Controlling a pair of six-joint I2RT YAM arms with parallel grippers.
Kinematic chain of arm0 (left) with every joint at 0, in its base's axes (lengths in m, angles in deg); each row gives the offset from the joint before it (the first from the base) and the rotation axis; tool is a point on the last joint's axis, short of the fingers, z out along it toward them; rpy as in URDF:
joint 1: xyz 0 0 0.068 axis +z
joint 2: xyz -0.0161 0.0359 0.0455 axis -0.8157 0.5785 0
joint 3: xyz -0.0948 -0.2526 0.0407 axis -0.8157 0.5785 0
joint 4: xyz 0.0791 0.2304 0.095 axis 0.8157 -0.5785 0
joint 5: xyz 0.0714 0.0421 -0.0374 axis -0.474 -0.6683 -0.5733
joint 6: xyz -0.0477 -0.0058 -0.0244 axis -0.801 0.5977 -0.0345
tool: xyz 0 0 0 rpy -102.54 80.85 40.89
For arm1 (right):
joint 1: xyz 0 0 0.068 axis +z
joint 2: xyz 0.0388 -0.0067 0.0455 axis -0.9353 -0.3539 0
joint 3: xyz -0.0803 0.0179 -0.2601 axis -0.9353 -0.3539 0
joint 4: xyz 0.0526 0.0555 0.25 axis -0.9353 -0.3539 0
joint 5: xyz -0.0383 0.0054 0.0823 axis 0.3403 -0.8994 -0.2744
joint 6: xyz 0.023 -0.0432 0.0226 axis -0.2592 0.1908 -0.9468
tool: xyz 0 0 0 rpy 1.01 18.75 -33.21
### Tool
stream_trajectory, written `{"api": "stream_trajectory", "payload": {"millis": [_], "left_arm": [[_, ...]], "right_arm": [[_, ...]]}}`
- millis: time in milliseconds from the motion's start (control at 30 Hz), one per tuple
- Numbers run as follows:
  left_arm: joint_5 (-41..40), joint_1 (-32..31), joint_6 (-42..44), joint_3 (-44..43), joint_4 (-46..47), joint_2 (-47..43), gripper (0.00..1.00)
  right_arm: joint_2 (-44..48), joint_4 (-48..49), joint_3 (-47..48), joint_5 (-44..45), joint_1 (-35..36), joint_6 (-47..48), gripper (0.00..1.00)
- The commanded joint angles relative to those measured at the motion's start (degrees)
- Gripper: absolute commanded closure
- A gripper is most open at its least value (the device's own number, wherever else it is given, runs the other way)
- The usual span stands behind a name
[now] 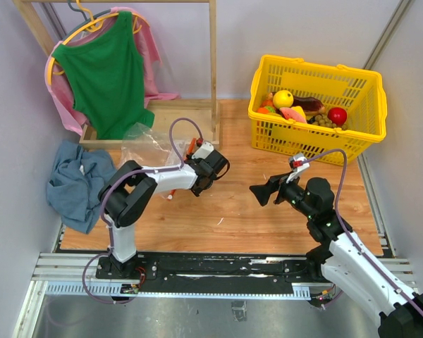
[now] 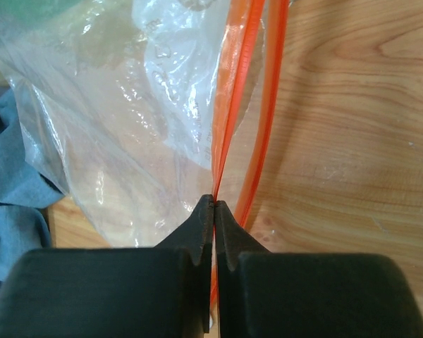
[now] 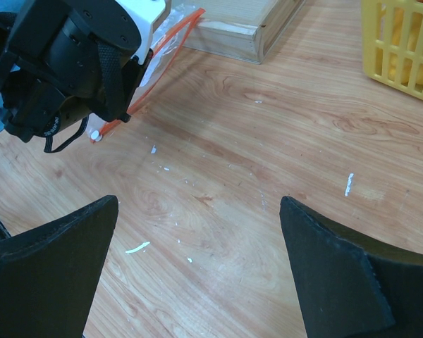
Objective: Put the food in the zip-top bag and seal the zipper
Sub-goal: Pick up the zipper food storage bag at the center of the board, then unzip the zipper food storage bag.
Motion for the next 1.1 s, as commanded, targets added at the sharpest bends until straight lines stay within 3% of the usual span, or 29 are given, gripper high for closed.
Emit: {"api": "stream_trajectory", "payload": {"millis": [0, 133, 600, 1067], "left_arm": [[0.31, -0.80, -4.90, -0.80, -4.24, -7.49, 1.00], [4.95, -1.86, -8.16, -2.67, -8.60, -11.82, 1.00], [24.19, -3.25, -16.08, -4.09, -10.67, -28.60, 1.00], [34.07, -3.60, -17.80, -2.20, -6.95, -34.11, 1.00]], "right_arm": [[-0.89, 3.99, -0.04, -0.76, 0.70, -1.92, 0.01], [-3.04, 6.48, 0.96, -0.02, 1.72, -4.14, 0.01], [-21.65, 8.94, 14.58, 7.81, 11.21, -8.05, 0.01], [-41.87, 9.15, 28.86, 12.13, 16.02, -11.21, 0.22]]}}
